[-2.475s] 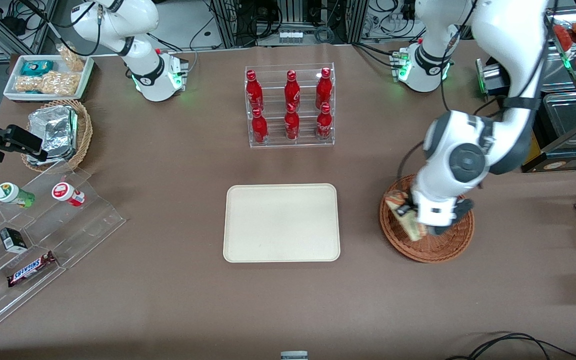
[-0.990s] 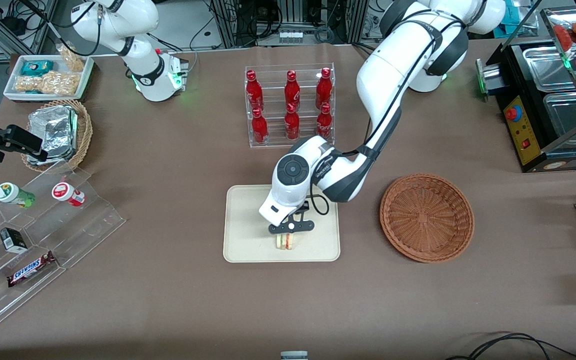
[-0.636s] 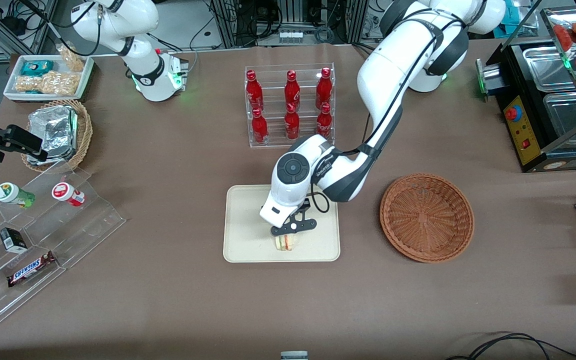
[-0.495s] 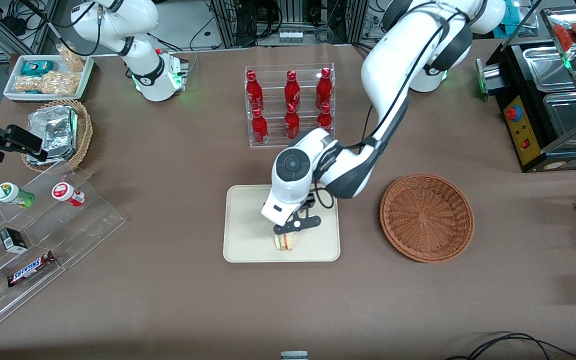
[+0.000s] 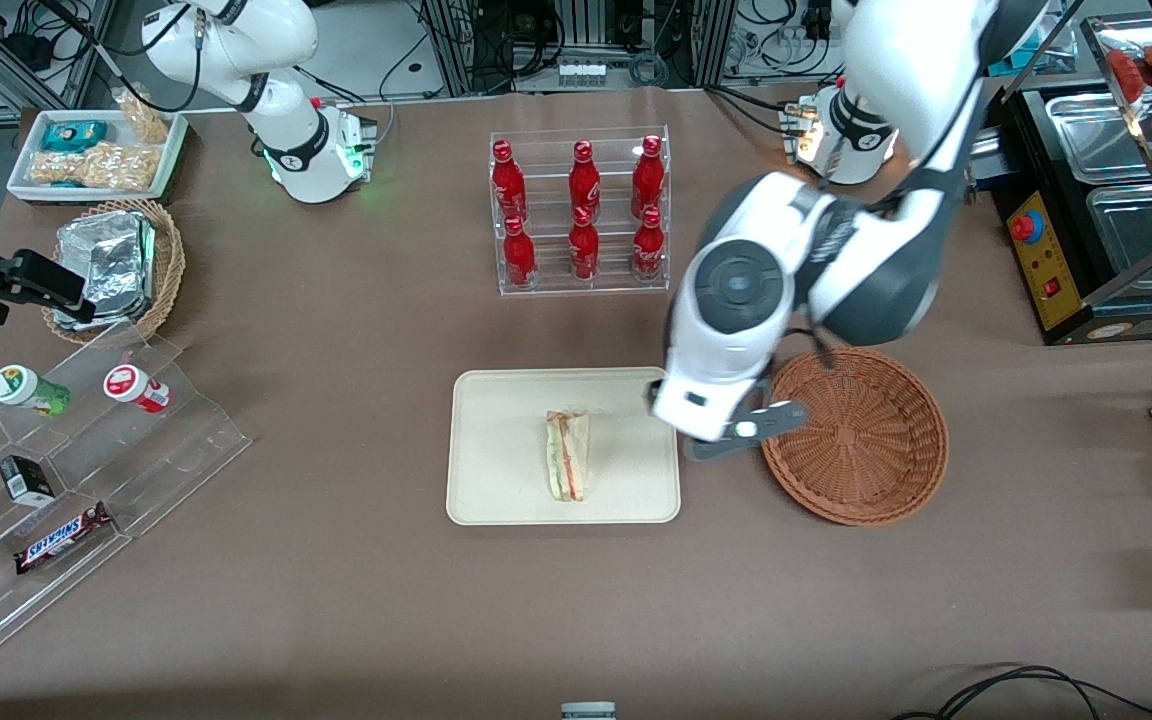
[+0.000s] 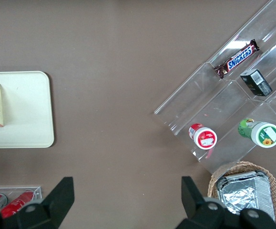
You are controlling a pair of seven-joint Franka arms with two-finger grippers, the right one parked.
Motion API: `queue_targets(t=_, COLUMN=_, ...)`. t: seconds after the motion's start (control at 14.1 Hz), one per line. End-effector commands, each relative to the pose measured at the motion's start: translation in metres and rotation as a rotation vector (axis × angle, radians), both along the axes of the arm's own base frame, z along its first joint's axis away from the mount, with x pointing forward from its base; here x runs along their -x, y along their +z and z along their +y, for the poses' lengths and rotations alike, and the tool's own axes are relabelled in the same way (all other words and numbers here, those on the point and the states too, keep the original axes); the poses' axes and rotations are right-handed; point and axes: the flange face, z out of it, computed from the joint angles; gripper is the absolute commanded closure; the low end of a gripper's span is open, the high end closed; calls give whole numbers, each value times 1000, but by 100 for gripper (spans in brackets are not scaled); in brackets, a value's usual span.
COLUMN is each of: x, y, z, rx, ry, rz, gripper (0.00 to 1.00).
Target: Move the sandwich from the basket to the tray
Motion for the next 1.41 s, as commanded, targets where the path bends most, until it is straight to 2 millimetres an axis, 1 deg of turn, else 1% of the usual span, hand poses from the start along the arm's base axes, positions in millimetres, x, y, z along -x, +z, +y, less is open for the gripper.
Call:
queue_targets(t=0.0, x=12, y=2, z=84, rx=-44, ry=71, rz=26, gripper=0)
queue_targets(t=0.07, x=18, y=2, z=103, rx=-40, ry=52, rz=20, gripper=0)
queue_targets(t=0.14, x=22, y=3, z=130, rx=-41, ry=30, rz=24, gripper=0)
queue_targets(t=0.28, x=33, y=11, z=173, rx=-40, ry=-23, rz=42, gripper=0)
queue_targets(t=0.42, x=46, y=22, z=197, rx=-39, ry=-67, rz=54, gripper=0)
queue_targets(t=0.57, x=60, y=33, z=219, rx=-38, ry=-120, rz=62, gripper=0)
queue_targets(t=0.64, x=63, y=37, z=230, rx=-36, ry=-146, rz=75, gripper=0)
queue_targets(t=0.71, x=67, y=47, z=237, rx=-32, ry=-176, rz=80, gripper=0)
queue_targets(t=0.78, x=69, y=57, z=256, rx=-27, ry=-186, rz=80, gripper=0)
queue_targets(t=0.85, x=74, y=70, z=267, rx=13, ry=-217, rz=79, gripper=0)
queue_targets(t=0.92, x=75, y=79, z=271, rx=69, ry=-274, rz=77, gripper=0)
queue_targets(t=0.99, x=72, y=89, z=286, rx=102, ry=-321, rz=61, gripper=0)
queue_targets(t=1.13, x=68, y=109, z=303, rx=114, ry=-364, rz=45, gripper=0)
queue_targets(t=1.2, x=63, y=118, z=316, rx=115, ry=-367, rz=22, gripper=0)
queue_targets(t=1.27, x=58, y=128, z=310, rx=104, ry=-391, rz=1, gripper=0)
queue_targets(t=1.34, x=54, y=134, z=312, rx=101, ry=-387, rz=-17, gripper=0)
